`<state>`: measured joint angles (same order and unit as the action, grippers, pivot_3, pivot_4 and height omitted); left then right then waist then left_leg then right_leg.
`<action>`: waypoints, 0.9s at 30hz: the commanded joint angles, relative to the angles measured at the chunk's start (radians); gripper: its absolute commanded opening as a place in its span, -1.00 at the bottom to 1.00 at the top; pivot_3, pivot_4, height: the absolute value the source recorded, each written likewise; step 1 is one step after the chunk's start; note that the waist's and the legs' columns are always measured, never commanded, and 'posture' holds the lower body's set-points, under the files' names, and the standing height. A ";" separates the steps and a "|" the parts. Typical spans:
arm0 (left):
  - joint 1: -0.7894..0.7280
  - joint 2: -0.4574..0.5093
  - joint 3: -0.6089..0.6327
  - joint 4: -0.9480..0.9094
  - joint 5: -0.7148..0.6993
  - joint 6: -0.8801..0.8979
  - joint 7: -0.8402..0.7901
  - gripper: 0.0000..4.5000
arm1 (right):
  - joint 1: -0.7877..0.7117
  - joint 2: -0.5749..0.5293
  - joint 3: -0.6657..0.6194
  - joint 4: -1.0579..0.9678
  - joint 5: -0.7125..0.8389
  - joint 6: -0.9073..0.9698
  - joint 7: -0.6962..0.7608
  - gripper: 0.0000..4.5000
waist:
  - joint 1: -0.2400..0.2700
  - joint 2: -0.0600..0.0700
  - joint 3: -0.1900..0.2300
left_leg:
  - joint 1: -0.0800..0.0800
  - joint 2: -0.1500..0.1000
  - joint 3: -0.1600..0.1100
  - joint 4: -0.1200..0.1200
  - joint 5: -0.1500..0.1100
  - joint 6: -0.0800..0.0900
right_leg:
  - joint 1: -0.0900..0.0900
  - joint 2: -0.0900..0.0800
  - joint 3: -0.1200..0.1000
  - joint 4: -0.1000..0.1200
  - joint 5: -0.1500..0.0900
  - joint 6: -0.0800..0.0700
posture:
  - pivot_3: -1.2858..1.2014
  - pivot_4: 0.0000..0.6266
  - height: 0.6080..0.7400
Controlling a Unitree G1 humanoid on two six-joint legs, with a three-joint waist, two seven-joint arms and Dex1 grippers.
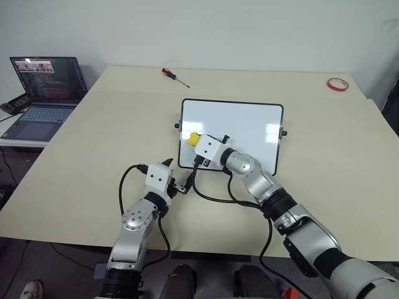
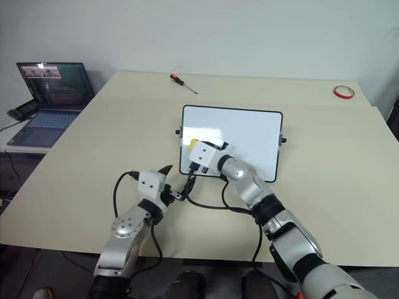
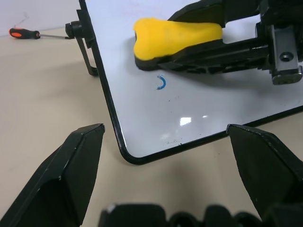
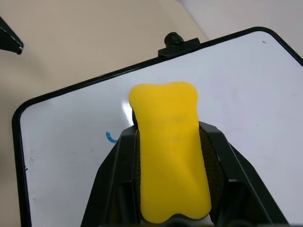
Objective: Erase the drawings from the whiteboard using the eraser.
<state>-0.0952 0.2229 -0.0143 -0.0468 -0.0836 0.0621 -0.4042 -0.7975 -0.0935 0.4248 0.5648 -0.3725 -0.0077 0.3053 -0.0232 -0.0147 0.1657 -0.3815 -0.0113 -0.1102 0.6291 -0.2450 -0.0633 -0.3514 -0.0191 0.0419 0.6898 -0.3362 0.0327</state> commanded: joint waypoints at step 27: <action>-0.027 0.009 0.001 0.017 -0.017 -0.036 -0.017 1.00 | -0.026 0.018 0.065 0.096 -0.055 -0.024 0.038 -0.43 | -0.018 0.000 0.000 | 0.004 0.003 0.002 0.000 0.001 0.000 | 0.000 0.002 0.001 0.004 0.001 -0.001 | 0.03 -0.52 1.00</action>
<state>-0.1176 0.2330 -0.0112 -0.0120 -0.0943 0.0529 -0.4230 -0.8009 -0.0757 0.5126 0.6154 -0.4113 -0.0477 0.3786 -0.0412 -0.0144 0.1654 -0.3774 -0.0085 -0.1083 0.6288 -0.2444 -0.0636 -0.3514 -0.0167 0.0427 0.6938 -0.3353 0.0312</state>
